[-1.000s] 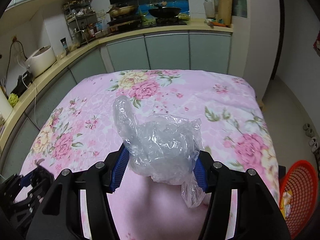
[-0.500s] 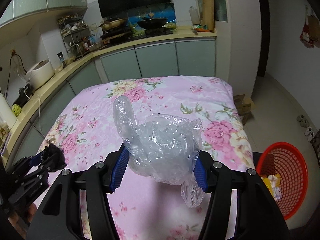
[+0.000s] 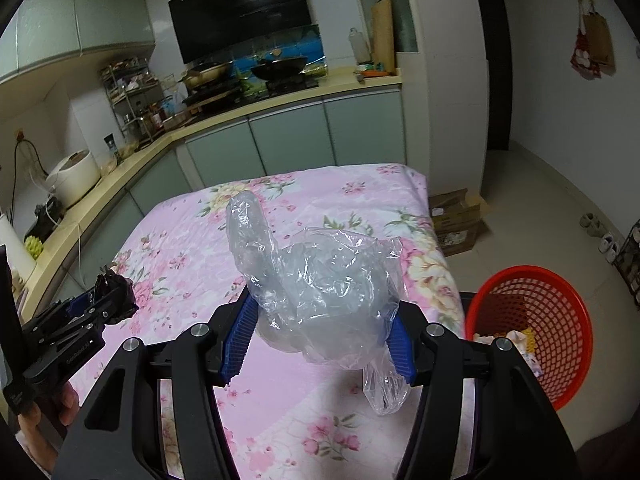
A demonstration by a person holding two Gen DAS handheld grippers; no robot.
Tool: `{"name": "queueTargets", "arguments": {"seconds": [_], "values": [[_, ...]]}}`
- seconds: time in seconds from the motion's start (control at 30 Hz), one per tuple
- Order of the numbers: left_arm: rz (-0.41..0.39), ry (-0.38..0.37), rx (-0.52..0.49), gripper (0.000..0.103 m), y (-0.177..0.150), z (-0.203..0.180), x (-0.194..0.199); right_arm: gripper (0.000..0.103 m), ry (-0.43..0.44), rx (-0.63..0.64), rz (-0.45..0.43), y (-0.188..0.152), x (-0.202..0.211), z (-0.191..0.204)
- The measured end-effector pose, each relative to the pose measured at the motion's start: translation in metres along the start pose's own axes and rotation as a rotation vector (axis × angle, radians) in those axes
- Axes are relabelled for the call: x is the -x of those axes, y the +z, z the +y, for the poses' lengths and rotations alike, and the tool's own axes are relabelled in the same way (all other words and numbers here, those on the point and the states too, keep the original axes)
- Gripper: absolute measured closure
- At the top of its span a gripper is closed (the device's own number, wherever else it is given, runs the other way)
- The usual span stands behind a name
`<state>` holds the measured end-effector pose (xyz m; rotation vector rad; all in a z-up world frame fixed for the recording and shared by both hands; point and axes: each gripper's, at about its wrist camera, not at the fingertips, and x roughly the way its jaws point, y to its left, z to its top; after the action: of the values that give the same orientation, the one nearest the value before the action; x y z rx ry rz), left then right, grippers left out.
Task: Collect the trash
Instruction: 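Carry the black bundle and clear plastic bag over the red basket with both tools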
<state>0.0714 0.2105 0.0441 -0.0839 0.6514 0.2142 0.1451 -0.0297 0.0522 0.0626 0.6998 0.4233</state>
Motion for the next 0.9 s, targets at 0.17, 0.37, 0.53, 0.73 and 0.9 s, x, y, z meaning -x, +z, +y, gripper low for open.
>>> {"name": "queueTargets", "arguments": {"seconds": [0.17,0.37,0.53,0.73,0.9], "values": [[-0.008,-0.01,-0.02,0.062,0.004,-0.011,0.002,0.047,-0.012,-0.015,-0.021,-0.001,0.011,-0.009],[-0.024,-0.021,-0.042,0.062,0.012,-0.024,0.006,0.047,-0.031,-0.028,-0.041,-0.003,0.023,-0.021],[-0.03,-0.042,-0.064,0.062,0.017,-0.04,0.006,0.047,-0.052,-0.047,-0.055,-0.003,0.03,-0.035],[-0.027,-0.074,-0.098,0.062,0.021,-0.064,0.0,0.047,-0.079,-0.072,-0.066,-0.003,0.036,-0.048],[-0.022,-0.106,-0.123,0.062,0.023,-0.08,-0.005,0.047,-0.101,-0.09,-0.075,-0.003,0.041,-0.059]]}}
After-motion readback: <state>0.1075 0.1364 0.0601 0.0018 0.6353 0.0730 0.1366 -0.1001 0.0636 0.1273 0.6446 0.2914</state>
